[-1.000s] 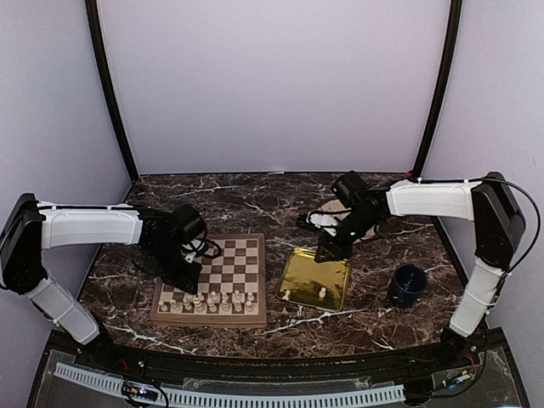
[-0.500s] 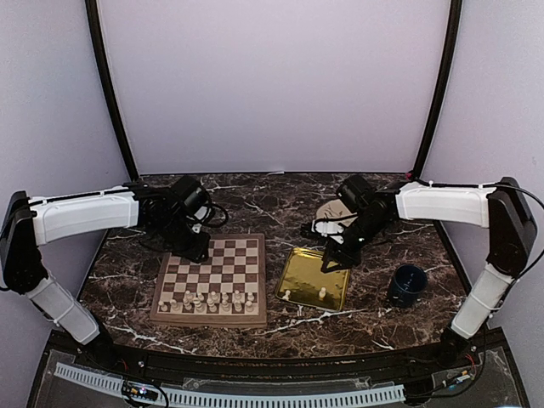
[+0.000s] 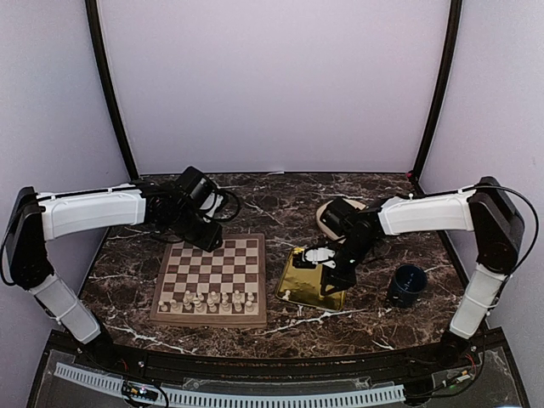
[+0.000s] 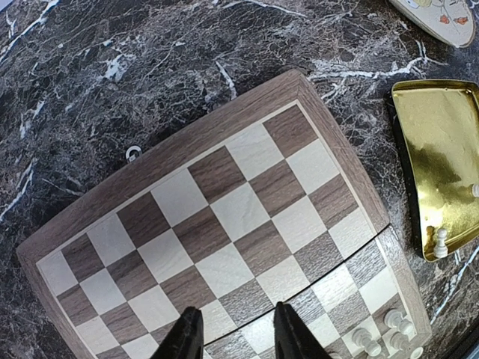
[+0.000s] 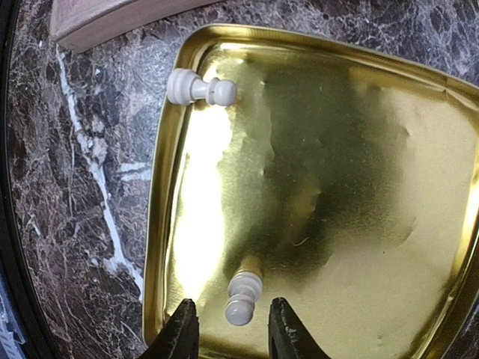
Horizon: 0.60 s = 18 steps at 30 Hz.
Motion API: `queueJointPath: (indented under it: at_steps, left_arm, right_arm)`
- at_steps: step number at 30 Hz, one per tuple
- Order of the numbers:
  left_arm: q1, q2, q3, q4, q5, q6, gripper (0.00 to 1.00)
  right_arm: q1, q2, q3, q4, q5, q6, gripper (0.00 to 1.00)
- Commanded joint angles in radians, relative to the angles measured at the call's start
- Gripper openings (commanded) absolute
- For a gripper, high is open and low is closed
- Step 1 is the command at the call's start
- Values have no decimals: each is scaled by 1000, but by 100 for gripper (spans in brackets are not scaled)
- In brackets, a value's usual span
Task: Set up the chess pieces on the board
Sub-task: Pick up the pawn from the storage box.
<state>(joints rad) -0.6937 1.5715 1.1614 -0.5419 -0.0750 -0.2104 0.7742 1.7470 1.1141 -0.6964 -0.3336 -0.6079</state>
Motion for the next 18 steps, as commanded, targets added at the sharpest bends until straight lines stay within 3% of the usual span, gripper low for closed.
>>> queueJointPath:
  at_steps: [1,5,13,18]
  left_arm:
    - [5,0,6,20,13,12,35]
    - [5,-6,-9,22,20,8,34]
    - [5,-17,-20,20,31,0,34]
    - [5,-10,-25,19,52,-5,34]
  right_arm:
    - [10,33,21,13,33,21,32]
    - [11,63,32,11,38,29,28]
    - [9,85,70,-15,-10,31,7]
    - [-8,101,93,-53,-80,25,4]
